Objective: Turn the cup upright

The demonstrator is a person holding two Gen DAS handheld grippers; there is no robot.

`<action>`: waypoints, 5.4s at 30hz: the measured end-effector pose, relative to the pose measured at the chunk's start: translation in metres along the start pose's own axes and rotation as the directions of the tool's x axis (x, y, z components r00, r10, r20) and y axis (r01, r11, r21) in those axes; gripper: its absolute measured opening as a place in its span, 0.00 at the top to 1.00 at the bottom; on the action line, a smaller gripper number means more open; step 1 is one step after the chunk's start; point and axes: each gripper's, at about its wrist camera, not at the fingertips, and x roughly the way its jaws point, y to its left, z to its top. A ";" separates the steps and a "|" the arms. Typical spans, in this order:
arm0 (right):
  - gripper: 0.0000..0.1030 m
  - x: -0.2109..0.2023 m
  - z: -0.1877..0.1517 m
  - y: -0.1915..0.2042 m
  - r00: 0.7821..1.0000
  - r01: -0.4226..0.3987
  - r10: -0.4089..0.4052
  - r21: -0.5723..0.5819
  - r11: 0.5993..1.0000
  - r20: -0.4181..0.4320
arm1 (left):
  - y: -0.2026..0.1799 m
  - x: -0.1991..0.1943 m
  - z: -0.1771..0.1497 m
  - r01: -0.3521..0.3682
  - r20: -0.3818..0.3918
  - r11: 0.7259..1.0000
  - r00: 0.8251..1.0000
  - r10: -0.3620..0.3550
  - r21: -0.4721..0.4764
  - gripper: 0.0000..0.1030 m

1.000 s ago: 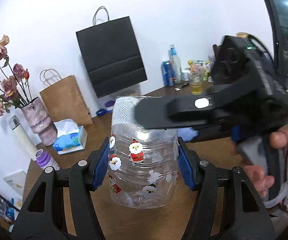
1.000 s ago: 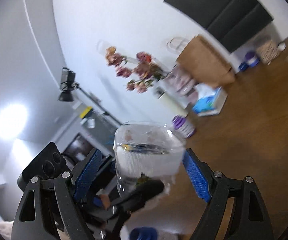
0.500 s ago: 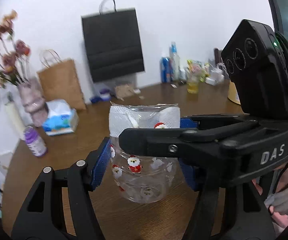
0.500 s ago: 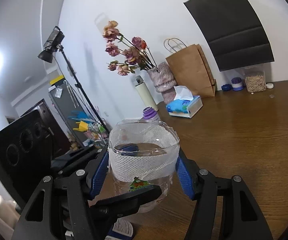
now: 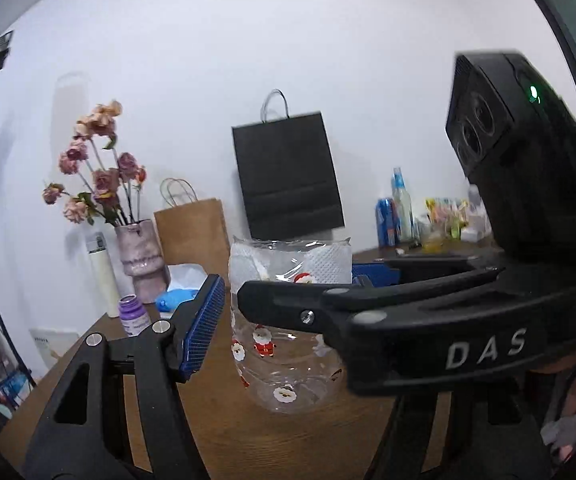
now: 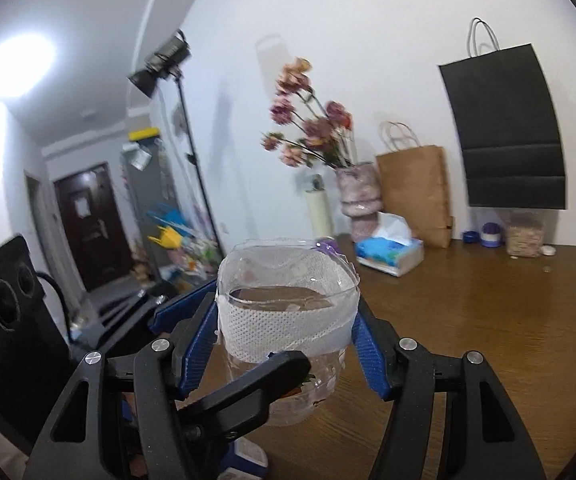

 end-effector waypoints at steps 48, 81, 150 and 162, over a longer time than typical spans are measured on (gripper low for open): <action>0.18 0.068 -0.053 -0.041 0.942 0.118 -0.133 -0.066 0.991 -0.310 | 0.043 0.108 -0.094 0.088 -0.533 0.970 0.822 -0.198 -0.225 0.13; 0.18 -0.098 -0.076 0.056 0.875 0.479 -0.482 -0.067 0.875 -0.046 | 0.061 -0.098 -0.062 -0.160 -0.273 0.968 0.956 0.103 -0.193 0.00; 0.18 -0.147 -0.166 0.152 0.879 0.477 -0.473 -0.104 0.873 0.062 | 0.041 -0.208 -0.108 -0.195 -0.138 0.963 0.976 0.170 -0.189 0.00; 0.18 -0.148 -0.167 0.152 0.878 0.479 -0.475 -0.105 0.872 0.063 | 0.042 -0.208 -0.105 -0.194 -0.141 0.961 0.976 0.168 -0.196 0.00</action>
